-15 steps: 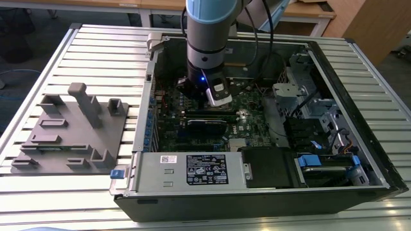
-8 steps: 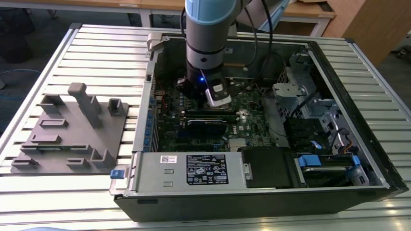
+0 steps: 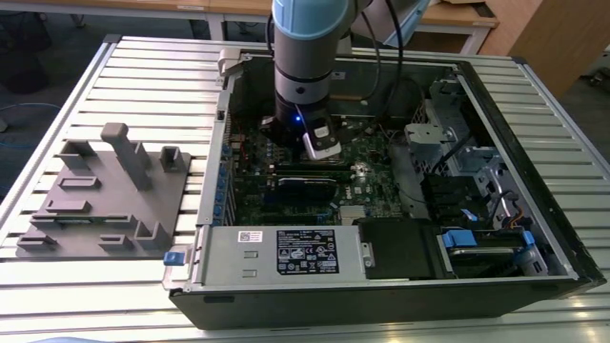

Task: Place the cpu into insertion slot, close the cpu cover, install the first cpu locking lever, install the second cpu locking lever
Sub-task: 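Install the second cpu locking lever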

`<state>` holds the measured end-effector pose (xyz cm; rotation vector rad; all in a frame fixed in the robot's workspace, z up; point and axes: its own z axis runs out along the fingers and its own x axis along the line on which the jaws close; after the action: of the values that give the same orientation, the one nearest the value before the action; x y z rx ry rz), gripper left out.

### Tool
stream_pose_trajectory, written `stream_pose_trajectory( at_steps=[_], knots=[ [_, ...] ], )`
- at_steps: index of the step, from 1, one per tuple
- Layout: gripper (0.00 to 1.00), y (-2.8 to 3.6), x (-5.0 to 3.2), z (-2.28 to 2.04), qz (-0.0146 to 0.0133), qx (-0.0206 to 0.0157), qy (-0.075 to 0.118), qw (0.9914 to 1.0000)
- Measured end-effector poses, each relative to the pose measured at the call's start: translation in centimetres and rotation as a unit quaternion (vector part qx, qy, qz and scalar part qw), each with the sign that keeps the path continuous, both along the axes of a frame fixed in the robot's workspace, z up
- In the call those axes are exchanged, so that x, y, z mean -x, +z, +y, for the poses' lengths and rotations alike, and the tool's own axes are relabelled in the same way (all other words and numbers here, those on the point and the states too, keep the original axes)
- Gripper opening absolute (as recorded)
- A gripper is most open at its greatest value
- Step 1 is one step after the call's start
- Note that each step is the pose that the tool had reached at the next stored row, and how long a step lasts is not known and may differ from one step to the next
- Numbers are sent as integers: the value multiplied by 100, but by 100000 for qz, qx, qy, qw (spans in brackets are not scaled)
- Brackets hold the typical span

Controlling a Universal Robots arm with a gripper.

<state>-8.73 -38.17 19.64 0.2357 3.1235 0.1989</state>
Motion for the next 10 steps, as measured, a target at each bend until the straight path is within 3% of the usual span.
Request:
stream_pose_trajectory(
  at_steps=[10],
  knots=[
    [10, -14, 30, -5, 0, -529, 1, 99999]
  ],
)
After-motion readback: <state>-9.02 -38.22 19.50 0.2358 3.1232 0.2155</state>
